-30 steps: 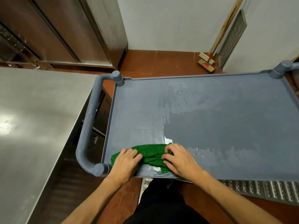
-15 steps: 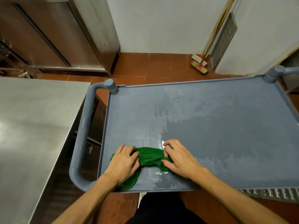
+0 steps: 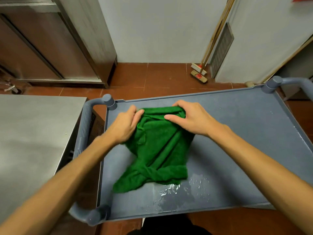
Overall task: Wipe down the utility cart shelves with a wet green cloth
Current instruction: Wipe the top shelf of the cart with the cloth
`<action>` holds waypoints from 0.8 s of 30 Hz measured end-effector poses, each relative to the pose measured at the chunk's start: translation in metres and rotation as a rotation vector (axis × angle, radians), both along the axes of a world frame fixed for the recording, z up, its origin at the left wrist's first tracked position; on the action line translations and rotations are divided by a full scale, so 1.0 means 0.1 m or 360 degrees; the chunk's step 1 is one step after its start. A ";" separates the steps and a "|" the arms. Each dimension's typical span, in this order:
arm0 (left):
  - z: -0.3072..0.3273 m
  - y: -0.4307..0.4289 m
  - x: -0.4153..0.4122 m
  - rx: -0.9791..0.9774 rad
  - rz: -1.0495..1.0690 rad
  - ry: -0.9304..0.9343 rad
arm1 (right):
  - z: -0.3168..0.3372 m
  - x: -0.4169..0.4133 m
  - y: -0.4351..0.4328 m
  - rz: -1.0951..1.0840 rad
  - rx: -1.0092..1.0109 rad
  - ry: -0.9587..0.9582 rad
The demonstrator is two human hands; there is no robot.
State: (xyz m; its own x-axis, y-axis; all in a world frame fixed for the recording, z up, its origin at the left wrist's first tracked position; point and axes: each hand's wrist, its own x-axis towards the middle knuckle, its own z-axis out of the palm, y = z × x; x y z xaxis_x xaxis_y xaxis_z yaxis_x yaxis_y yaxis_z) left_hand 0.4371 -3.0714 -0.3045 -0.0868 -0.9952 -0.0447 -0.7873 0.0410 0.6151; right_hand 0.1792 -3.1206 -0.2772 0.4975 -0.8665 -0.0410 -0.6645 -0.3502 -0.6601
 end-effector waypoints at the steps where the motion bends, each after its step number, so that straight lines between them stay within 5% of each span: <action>1: 0.14 -0.11 0.01 -0.0042 -0.0025 0.0017 | 0.12 -0.01 -0.07 0.0006 -0.0037 -0.0015; 15: 1.39 -1.36 -0.20 -0.0976 -0.0285 -0.0324 | 1.28 -0.25 -1.08 -0.0312 -0.0719 -0.0090; 21: 1.04 -1.26 -0.35 -0.0987 -0.0469 -0.0495 | 0.78 -0.41 -1.08 -0.0284 -0.0755 -0.0103; 24: 0.56 -1.03 -0.42 -0.0645 -0.0608 -0.0605 | 0.22 -0.49 -0.80 -0.0209 -0.0611 0.0003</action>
State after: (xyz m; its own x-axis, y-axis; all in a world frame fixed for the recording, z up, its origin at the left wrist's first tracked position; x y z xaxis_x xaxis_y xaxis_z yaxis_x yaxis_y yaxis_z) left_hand 0.3948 -3.1741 -0.2485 -0.4880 -0.8423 0.2290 -0.8304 0.5288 0.1756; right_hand 0.1303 -3.2002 -0.2555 0.3820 -0.8751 0.2971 -0.7212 -0.4833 -0.4963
